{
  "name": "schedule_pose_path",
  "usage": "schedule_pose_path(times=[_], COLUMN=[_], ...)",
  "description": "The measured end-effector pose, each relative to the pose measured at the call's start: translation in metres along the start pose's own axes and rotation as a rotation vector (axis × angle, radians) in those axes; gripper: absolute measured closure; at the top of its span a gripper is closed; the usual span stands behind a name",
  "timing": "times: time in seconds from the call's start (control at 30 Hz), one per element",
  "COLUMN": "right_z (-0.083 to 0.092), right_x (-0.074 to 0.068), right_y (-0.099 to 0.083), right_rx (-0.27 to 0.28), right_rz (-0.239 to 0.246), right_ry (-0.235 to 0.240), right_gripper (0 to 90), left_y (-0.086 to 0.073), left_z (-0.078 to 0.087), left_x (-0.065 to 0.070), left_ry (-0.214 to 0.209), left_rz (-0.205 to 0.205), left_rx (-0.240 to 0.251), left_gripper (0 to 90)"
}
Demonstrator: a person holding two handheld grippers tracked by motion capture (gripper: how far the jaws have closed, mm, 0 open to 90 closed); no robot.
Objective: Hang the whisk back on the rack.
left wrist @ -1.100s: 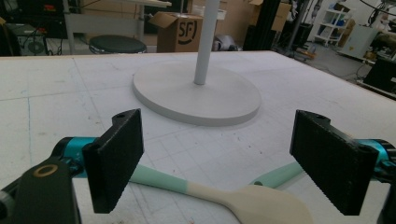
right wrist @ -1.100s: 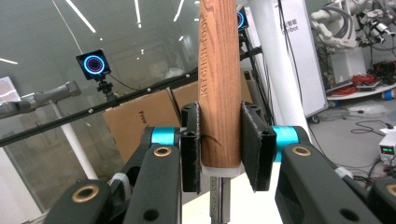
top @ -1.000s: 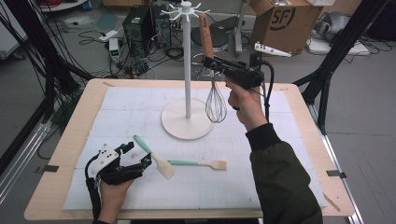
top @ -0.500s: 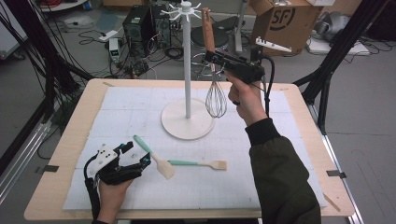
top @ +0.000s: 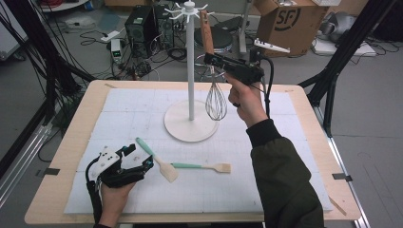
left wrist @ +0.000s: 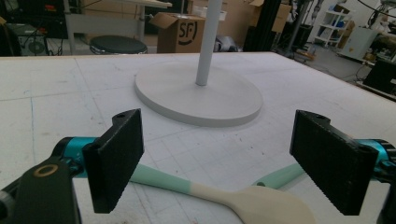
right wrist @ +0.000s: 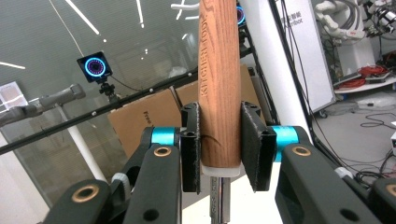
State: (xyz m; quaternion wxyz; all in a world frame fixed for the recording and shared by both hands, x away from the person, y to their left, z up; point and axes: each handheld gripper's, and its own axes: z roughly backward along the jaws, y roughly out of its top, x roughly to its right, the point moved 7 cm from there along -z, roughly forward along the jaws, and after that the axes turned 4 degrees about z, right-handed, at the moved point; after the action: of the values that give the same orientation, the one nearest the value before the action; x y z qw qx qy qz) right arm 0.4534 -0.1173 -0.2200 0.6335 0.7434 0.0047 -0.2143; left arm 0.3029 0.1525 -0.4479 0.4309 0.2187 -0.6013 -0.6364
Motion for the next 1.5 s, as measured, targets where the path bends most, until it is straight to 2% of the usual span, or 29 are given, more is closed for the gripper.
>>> schedule_pose_path(times=[0.43, 0.77, 0.83, 1.13, 1.27, 1.5], right_z=[-0.022, -0.019, -0.018, -0.018, -0.018, -0.021], right_x=[-0.001, 0.002, 0.002, 0.004, 0.005, 0.003], right_y=[-0.003, -0.006, -0.007, -0.009, -0.010, -0.014], right_rx=[-0.018, -0.024, -0.015, -0.016, -0.020, -0.027], right_rz=[0.006, 0.015, 0.000, 0.005, -0.011, -0.010], right_ry=[0.004, -0.019, -0.011, -0.013, -0.005, 0.016], right_gripper=[71.6, 71.5, 71.4, 71.0, 70.9, 71.1], left_y=[0.002, 0.002, 0.001, 0.002, 0.002, 0.002], left_z=[0.002, 0.001, 0.001, 0.001, 0.002, 0.002], left_x=[-0.002, -0.001, -0.001, -0.001, 0.000, 0.000], left_ry=[0.000, -0.003, -0.001, -0.002, -0.003, -0.004], left_rz=[0.007, 0.002, -0.002, 0.001, 0.002, 0.000], left_rx=[0.011, 0.009, 0.007, 0.009, 0.010, 0.010], left_gripper=[18.2, 18.2, 18.2, 18.2, 18.2, 18.2])
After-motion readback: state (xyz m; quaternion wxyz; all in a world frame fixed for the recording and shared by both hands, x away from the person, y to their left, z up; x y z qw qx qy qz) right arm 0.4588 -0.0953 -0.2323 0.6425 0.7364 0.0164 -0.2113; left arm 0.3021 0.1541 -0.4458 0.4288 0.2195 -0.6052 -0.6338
